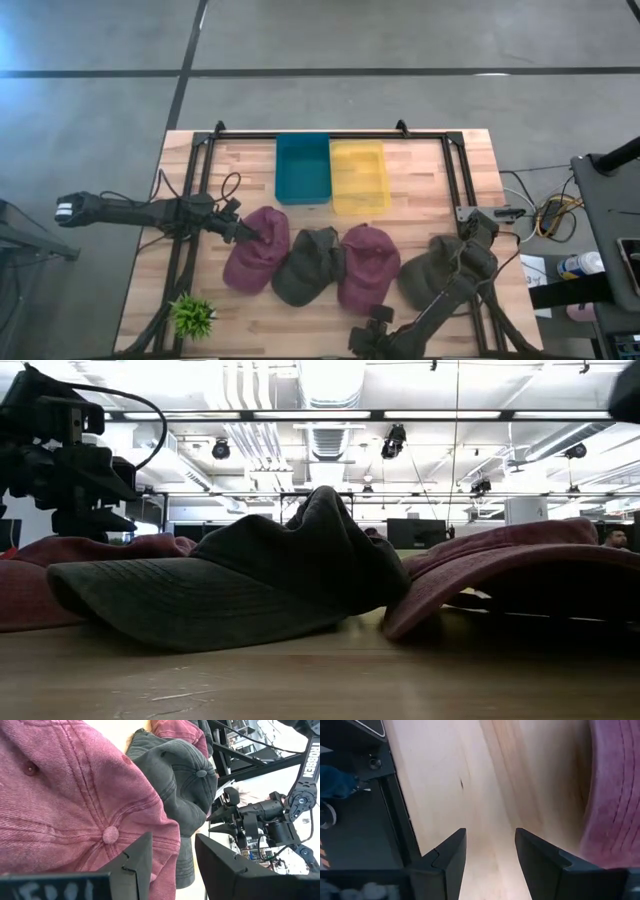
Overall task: Pick & Place hat
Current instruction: Put the right red cap into the yellow bin
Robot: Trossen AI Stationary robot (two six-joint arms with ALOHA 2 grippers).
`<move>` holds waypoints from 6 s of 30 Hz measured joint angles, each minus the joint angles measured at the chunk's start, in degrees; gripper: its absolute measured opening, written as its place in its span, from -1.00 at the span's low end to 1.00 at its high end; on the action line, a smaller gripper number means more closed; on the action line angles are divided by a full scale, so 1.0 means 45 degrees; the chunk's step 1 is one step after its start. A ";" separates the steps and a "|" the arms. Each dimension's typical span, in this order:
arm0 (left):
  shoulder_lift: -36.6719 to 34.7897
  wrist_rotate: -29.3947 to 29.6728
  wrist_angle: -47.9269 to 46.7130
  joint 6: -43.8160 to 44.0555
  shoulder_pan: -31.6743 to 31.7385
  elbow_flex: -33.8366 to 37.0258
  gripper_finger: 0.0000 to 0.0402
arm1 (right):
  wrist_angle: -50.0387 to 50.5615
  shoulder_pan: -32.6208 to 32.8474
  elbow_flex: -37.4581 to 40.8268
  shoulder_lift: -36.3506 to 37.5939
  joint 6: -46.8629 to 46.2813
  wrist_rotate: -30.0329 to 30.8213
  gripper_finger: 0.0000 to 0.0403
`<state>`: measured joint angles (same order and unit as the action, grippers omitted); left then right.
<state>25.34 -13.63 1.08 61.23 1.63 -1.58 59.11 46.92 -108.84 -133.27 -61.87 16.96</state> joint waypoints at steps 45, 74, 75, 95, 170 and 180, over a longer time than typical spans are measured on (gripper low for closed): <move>-0.0005 0.0000 0.0073 -0.1365 0.0000 -0.0003 -0.29 | 0.2235 -0.0253 -0.1928 -0.0038 0.3282 0.2698 0.22; -0.0005 0.0000 0.0083 -0.1676 0.0000 -0.0005 -0.29 | 0.5805 -0.0427 -0.1788 -0.1443 0.0597 0.5247 0.16; -0.0005 0.0000 0.0083 -0.1674 -0.0005 -0.0005 -0.29 | 0.5803 -0.0426 -0.1698 -0.1443 0.0429 0.5243 0.16; -0.0005 0.0005 0.0182 -0.1870 0.0000 -0.0005 -0.29 | 0.5844 -0.0543 0.0843 -0.1409 -0.0384 0.6567 0.12; 1.4864 0.6821 -0.2154 -1.5426 -0.0690 -1.6330 -0.29 | -0.2887 -0.5815 0.5333 1.1703 -0.4016 0.5848 -0.94; 1.4758 0.8980 -0.2614 -1.7444 -0.0738 -1.6296 -0.29 | -0.2733 -0.5572 0.5328 1.2457 -0.3899 0.6313 -0.94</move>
<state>91.75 26.78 -10.68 -17.27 -1.69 -74.91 46.81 21.84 -84.86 -77.22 -79.42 45.37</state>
